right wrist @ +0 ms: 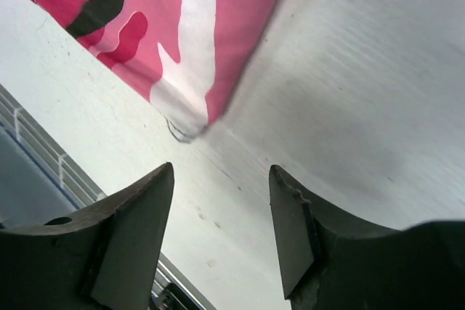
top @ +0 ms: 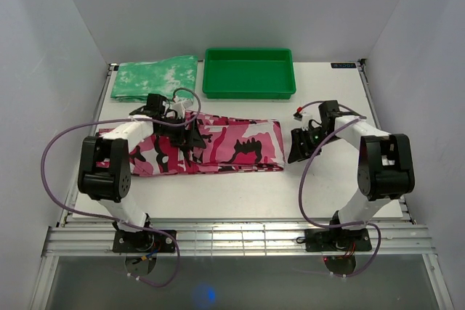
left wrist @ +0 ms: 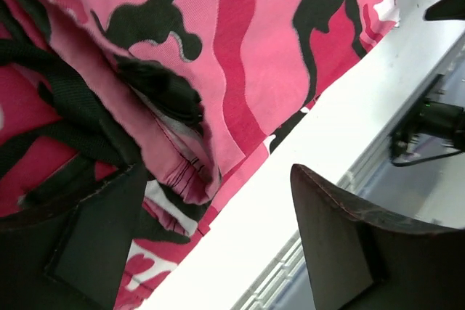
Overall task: Fold and stack the trousers
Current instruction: Fold the trousers
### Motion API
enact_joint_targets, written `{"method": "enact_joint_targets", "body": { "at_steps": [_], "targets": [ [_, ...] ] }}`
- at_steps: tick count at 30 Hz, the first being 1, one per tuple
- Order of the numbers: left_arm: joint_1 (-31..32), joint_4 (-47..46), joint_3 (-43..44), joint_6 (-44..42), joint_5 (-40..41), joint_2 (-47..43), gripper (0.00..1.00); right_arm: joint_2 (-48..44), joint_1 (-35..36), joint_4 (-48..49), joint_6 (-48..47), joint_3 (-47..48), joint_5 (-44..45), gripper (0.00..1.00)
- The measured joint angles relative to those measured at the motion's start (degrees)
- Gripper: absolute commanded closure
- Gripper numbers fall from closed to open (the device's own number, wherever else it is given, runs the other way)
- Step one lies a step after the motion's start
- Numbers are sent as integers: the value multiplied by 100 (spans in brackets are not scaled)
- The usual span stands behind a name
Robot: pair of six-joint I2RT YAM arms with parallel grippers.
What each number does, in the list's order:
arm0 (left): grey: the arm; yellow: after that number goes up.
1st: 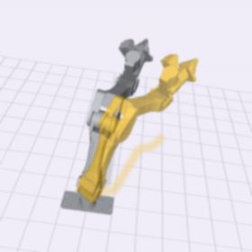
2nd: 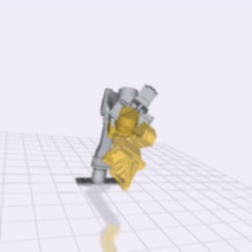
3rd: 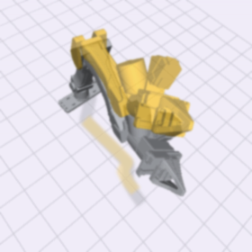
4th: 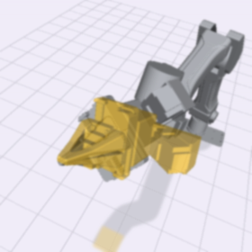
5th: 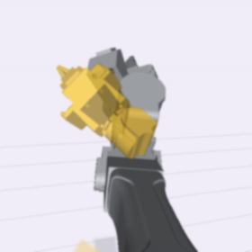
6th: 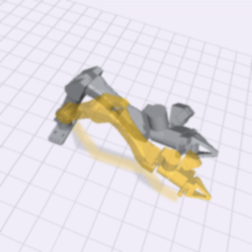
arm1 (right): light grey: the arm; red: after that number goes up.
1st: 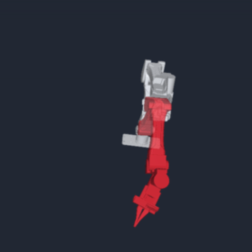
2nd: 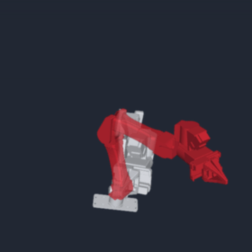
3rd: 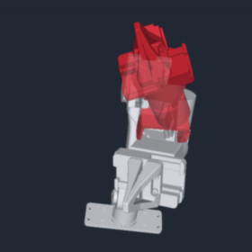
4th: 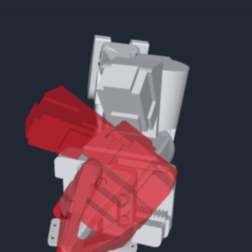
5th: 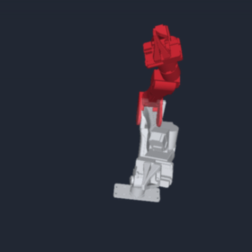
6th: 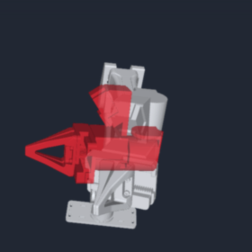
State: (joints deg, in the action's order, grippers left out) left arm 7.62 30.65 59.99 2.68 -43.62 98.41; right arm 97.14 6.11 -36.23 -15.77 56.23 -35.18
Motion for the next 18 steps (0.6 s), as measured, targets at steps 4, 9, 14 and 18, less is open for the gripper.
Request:
{"method": "enact_joint_targets", "body": {
  "at_steps": [4,9,14,18],
  "targets": [
    [-229,131,15,-422,236,-841,2,-581,-310,-136,-81,94,254,29],
    [-881,374,186,-588,299,-1445,2,-433,-708,-17,87,520,256,34],
    [-1685,723,212,-678,479,-1462,2,358,-774,498,595,599,-107,34],
    [-2079,1145,319,-813,601,-1460,2,844,-669,953,1062,575,-450,34]
  ]
}}
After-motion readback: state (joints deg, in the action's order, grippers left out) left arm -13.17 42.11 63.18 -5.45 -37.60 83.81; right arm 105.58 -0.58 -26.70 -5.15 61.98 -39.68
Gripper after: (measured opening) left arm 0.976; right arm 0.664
